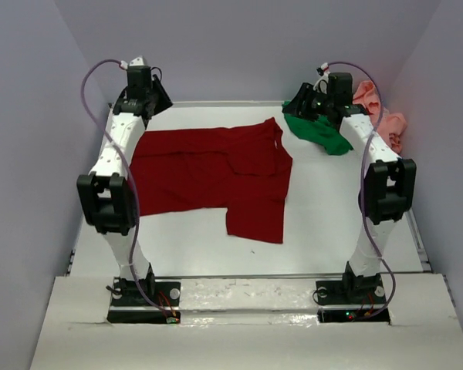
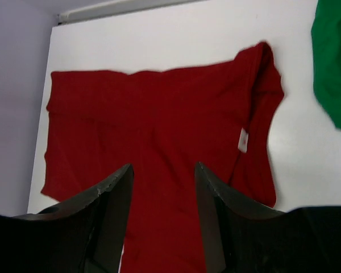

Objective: Fold and stack the t-shirts

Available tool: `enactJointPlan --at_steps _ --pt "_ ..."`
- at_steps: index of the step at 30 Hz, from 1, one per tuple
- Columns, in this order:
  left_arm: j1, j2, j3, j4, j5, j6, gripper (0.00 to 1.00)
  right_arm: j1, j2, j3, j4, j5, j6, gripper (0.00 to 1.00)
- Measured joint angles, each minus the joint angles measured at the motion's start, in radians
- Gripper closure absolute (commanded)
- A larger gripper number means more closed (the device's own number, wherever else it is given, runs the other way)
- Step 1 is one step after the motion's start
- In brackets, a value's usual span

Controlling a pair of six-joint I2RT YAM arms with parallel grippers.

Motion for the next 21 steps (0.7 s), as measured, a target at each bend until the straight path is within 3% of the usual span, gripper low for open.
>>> enactJointPlan --at_steps 3,4,9,11,17,21 --pt "0.016 -0.263 -0.247 0.017 -0.045 0.009 0.28 0.002 -0.206 -0.207 -0.059 0.003 -0.002 0.48" --pt "0.025 -0.309 -0.301 0.015 -0.055 0.008 0.25 0.006 -0.244 -0.252 -0.07 0.005 -0.007 0.48" --pt "0.129 -0.473 -0.609 0.004 -0.1 0.006 0.2 0.054 -0.385 -0.471 -0.213 0.061 -0.038 0.48" --pt "0.18 -0.482 -0.713 -0.01 -0.109 -0.009 0.26 0.097 -0.419 -0.54 -0.275 0.081 -0.041 0.48" --pt "0.315 -0.498 -0.88 -0.05 -0.059 -0.029 0.22 0.217 -0.5 -0.668 -0.395 0.09 -0.024 0.46" --pt "0.411 -0.588 -0.968 -0.068 -0.024 -0.036 0.17 0.29 -0.575 -0.774 -0.419 0.097 0.005 0.43"
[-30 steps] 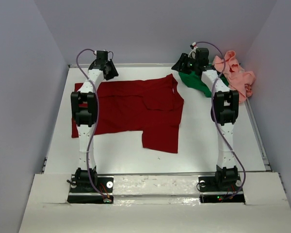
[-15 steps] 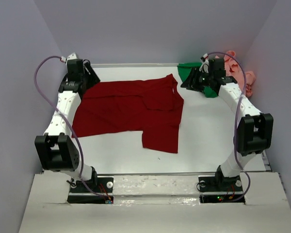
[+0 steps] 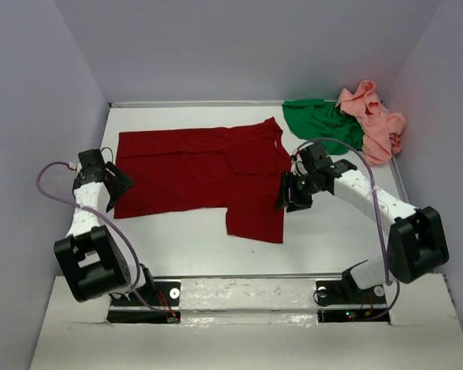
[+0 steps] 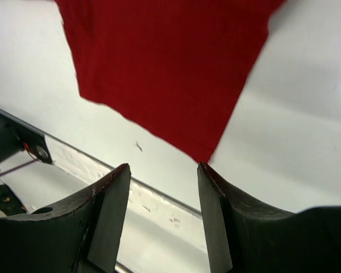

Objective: Fold and stack the t-shirts

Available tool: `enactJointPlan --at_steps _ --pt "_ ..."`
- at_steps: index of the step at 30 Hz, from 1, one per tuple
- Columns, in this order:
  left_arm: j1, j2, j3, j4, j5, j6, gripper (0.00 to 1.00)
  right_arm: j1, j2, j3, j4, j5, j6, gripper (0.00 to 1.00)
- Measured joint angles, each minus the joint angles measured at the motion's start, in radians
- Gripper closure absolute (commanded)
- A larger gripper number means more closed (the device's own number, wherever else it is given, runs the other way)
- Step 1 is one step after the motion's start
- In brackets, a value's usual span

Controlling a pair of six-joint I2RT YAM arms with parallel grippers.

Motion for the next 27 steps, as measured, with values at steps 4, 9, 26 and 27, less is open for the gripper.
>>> enactJointPlan --at_steps 4,9,26,27 --pt "0.024 -0.099 -0.043 -0.013 0.024 -0.001 0.14 0.034 -0.127 -0.148 -0.022 0.004 0.047 0.4" --pt "0.024 -0.095 -0.074 -0.035 0.056 -0.006 0.12 0.036 -0.237 -0.255 -0.03 0.014 0.094 0.35" --pt "0.098 -0.001 -0.066 -0.075 0.055 -0.043 0.09 0.082 -0.148 -0.412 0.175 0.001 0.158 0.41" --pt "0.103 -0.001 -0.066 -0.075 0.055 -0.043 0.09 0.085 -0.135 -0.416 0.199 0.001 0.163 0.41"
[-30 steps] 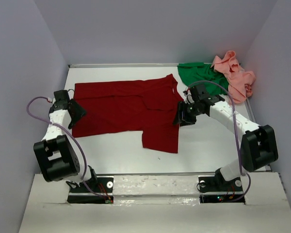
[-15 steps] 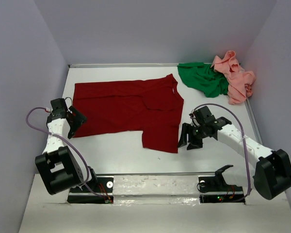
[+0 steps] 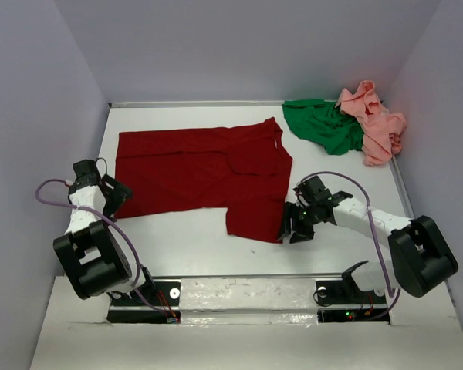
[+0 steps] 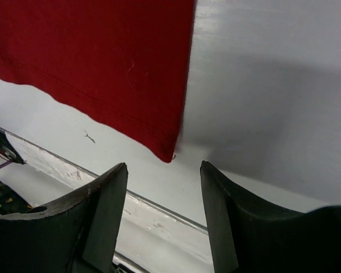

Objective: Fold and stack the t-shirts

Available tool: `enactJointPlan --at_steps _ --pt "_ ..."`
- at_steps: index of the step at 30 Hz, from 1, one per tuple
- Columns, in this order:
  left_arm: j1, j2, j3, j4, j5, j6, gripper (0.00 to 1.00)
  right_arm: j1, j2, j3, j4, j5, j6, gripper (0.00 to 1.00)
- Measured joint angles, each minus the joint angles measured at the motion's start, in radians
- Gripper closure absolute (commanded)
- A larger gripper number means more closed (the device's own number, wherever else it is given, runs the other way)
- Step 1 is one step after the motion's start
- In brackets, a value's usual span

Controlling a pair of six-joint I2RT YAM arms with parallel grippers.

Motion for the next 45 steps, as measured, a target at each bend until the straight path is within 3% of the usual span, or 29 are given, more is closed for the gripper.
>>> enactJointPlan --at_steps 11,14,15,17,39,45 --pt "0.103 0.0 0.002 -0.014 0.006 0.014 0.09 0.042 0.092 -0.011 0.137 -0.041 0.035 0.48" --pt "0.113 0.0 0.002 -0.016 0.005 0.019 0.09 0.06 0.111 -0.01 0.162 -0.046 0.043 0.66" --pt "0.117 0.0 0.002 -0.016 0.006 0.02 0.1 0.065 0.122 -0.008 0.169 -0.049 0.043 0.84" --pt "0.117 0.0 0.002 -0.016 0.006 0.02 0.1 0.073 0.14 -0.006 0.177 -0.044 0.048 1.0" --pt "0.117 0.031 0.0 0.006 0.012 0.027 0.09 0.085 0.156 0.069 0.086 0.002 0.008 1.0" --pt "0.117 0.08 -0.022 0.053 0.019 0.019 0.23 0.085 0.165 0.113 0.057 0.004 -0.014 1.0"
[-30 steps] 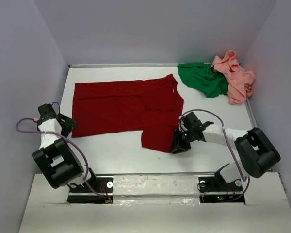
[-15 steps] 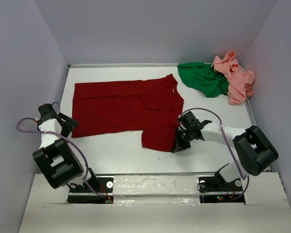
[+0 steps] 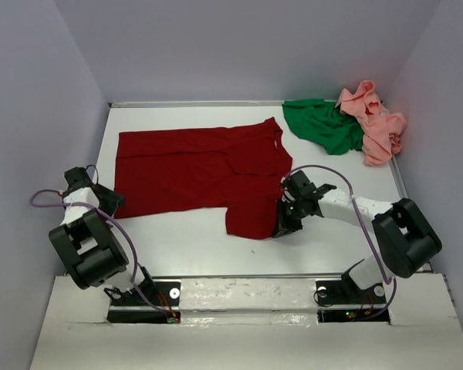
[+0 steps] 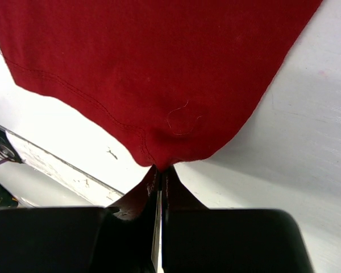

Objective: Fold and stack the t-shirts

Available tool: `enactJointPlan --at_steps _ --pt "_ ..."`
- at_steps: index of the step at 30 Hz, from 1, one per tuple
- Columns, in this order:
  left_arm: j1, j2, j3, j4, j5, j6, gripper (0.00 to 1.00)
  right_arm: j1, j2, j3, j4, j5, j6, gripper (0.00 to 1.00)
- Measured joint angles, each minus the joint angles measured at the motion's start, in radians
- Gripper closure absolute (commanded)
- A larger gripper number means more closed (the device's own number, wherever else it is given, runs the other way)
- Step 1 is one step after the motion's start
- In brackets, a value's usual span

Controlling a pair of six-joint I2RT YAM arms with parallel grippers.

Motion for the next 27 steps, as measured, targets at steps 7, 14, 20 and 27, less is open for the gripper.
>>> enactJointPlan --at_steps 7,14,20,27 --pt "0.0 0.013 -0.022 0.032 0.008 -0.008 0.3 0.0 0.0 0.016 -0.022 0.002 -0.014 1.0" --pt "0.0 0.046 -0.022 0.068 0.011 -0.018 0.37 0.0 0.0 0.016 -0.03 0.002 -0.02 1.0" --pt "0.0 0.058 -0.022 0.085 0.011 -0.024 0.5 0.0 0.0 0.016 -0.037 0.002 -0.029 1.0" --pt "0.0 0.064 -0.022 0.093 0.014 -0.039 0.89 0.0 0.0 0.016 -0.038 0.002 -0.034 1.0"
